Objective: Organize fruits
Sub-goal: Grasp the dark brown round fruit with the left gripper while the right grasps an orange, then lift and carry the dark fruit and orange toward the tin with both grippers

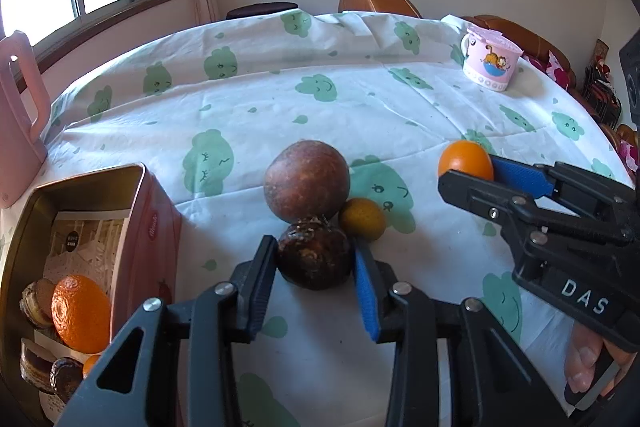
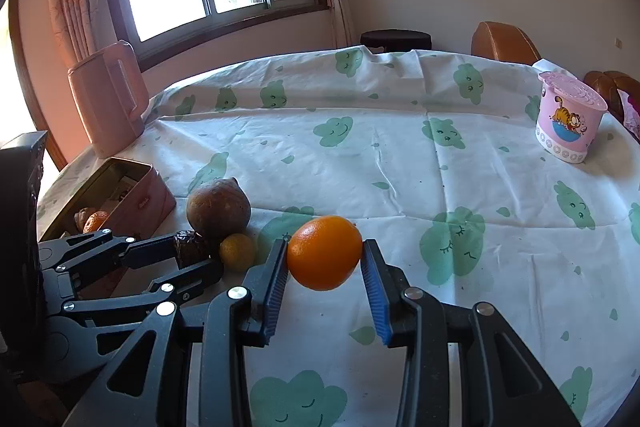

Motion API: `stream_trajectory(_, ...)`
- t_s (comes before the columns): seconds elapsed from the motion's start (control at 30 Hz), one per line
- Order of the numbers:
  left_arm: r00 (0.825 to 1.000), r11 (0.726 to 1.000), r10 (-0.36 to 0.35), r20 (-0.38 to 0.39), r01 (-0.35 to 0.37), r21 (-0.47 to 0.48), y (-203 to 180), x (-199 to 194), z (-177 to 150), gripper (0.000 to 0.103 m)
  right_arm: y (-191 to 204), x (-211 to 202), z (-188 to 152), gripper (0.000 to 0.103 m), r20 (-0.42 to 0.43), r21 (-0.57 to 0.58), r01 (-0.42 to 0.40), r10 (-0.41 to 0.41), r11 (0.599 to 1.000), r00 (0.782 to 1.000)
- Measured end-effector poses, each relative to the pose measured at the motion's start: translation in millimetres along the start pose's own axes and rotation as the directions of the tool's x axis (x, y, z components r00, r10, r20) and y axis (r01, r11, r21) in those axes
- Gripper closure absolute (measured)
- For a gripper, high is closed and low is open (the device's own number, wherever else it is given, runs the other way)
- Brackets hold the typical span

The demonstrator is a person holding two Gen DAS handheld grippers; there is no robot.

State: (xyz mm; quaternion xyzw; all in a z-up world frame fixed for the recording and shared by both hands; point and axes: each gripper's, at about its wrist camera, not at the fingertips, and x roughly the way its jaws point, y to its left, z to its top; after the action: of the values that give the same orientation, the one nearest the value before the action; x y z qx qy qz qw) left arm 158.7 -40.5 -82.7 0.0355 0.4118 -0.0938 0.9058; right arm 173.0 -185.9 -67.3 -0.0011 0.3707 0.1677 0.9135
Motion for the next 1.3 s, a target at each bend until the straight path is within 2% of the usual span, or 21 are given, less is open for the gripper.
stream_trajectory(0.5, 0.995, 0.999, 0.036, 0.096, -0.034, -0.017, 4, -18, 0, 0.064, 6, -6, -1, 0.064, 0.032, -0.031, -0.039, 0.04, 0.999, 0.999)
stream_trajectory(1.3, 0.975, 0.997, 0.061, 0.211, -0.052, -0.05, 9, -40, -4, 0.064, 13, -23, -4, 0.064, 0.118, -0.069, -0.018, 0.026, 0.997, 0.993)
